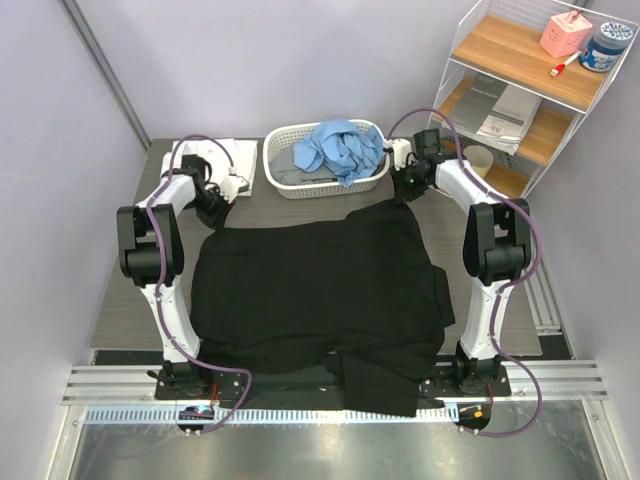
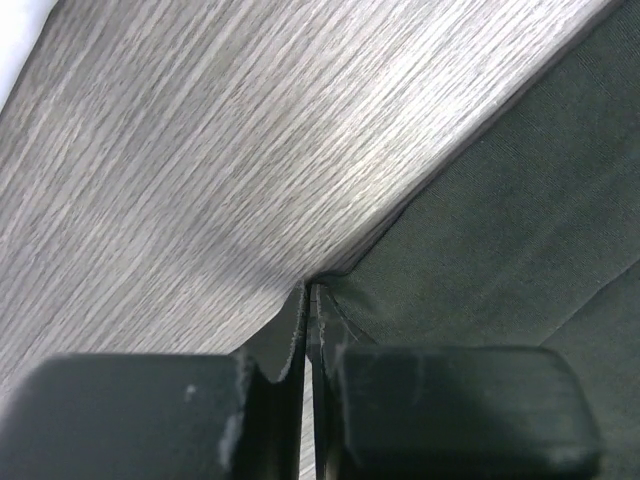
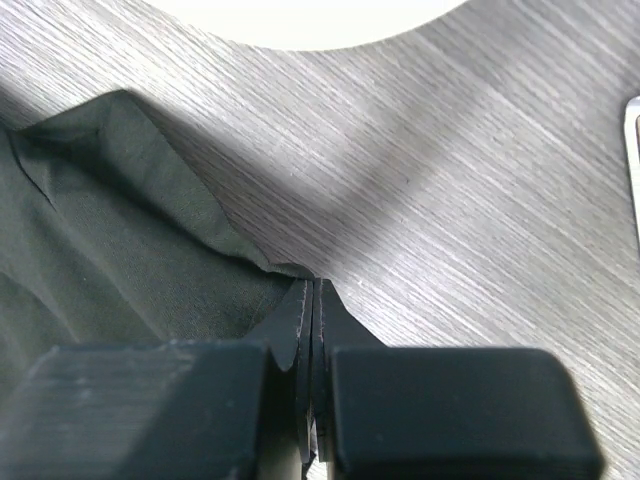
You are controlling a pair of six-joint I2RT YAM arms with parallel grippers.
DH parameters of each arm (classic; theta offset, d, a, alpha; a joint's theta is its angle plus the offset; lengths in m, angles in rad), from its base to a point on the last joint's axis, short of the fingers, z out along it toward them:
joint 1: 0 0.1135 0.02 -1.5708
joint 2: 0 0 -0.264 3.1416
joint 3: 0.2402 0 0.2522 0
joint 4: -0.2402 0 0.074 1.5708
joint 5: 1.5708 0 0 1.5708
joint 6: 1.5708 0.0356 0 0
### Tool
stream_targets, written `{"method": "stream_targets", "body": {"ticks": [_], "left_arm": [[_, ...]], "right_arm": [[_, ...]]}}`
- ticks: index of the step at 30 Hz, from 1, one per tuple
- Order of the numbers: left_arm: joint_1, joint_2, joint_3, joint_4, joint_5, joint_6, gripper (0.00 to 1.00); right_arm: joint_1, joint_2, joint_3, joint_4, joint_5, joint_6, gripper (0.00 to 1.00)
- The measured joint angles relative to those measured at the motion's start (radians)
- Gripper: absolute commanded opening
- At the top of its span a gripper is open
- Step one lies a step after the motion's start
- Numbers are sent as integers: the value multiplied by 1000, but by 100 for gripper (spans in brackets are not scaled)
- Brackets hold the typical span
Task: Fold and stack the long sleeve shirts
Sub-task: Flatten the shirt out
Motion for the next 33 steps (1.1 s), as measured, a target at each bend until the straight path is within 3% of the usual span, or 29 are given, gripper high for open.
{"method": "stream_targets", "body": {"ticks": [15,20,21,22,23,26,28,29,32,33], "left_arm": [[16,-52,2,41,43,-59,0],[21,-122,-42,117,42,-84,0],[22,-129,-48,124,42,-84,0],[22,-132,-54,130,41,-85,3],[23,-133,-58,135,41,-84,16],[23,-132,-63,130,34,-82,43],[23,-127,-56,117,32,-76,53],[23,-123,-48,107,32,-73,64],[24,-90,0,71,34,-69,83],[25,-75,29,49,36,-70,83]], "right_arm": [[0,-1,45,2,4,-23,1],[-3,-1,70,15,19,-24,28],[-5,-1,71,19,21,-25,41],[-6,-1,71,20,22,-24,45],[-8,-1,71,19,22,-24,51],[-19,-8,69,11,12,-23,54],[-31,-15,69,5,-2,-21,54],[-37,-19,69,2,-8,-19,54],[-58,-24,69,-9,-29,-11,54],[-64,-24,69,-16,-35,-7,54]]}}
